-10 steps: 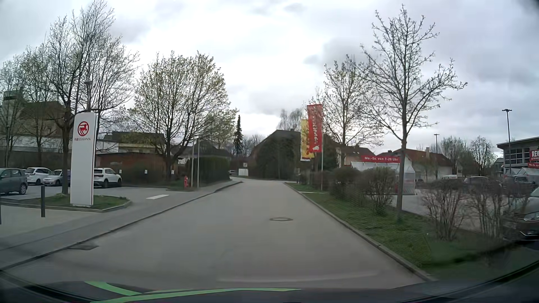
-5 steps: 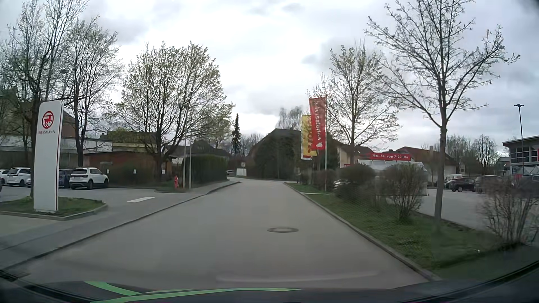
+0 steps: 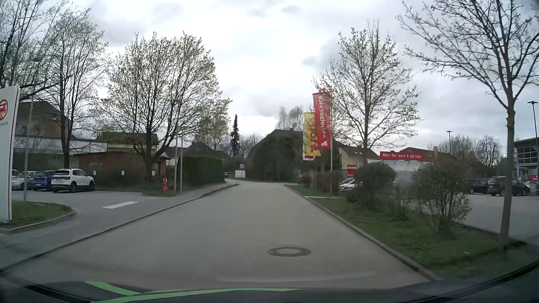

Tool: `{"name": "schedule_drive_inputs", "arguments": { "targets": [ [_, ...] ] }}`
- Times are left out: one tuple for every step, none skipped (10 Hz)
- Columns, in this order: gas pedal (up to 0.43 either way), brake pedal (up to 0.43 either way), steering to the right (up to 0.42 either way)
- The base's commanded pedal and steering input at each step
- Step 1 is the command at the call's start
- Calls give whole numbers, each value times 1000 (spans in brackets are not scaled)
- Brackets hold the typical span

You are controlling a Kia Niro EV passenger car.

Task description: Follow the waypoints while adhering to traffic rules and regulations

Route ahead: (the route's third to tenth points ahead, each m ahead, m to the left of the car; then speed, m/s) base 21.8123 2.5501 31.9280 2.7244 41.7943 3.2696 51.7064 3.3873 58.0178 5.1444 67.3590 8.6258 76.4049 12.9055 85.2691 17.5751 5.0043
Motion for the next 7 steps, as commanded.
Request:
{"name": "schedule_drive_inputs", "arguments": {
  "targets": [
    [67,0,5],
    [67,0,8],
    [79,0,11],
    [98,0,12],
    [98,0,12],
    [98,0,12],
    [110,0,12]
  ]
}}
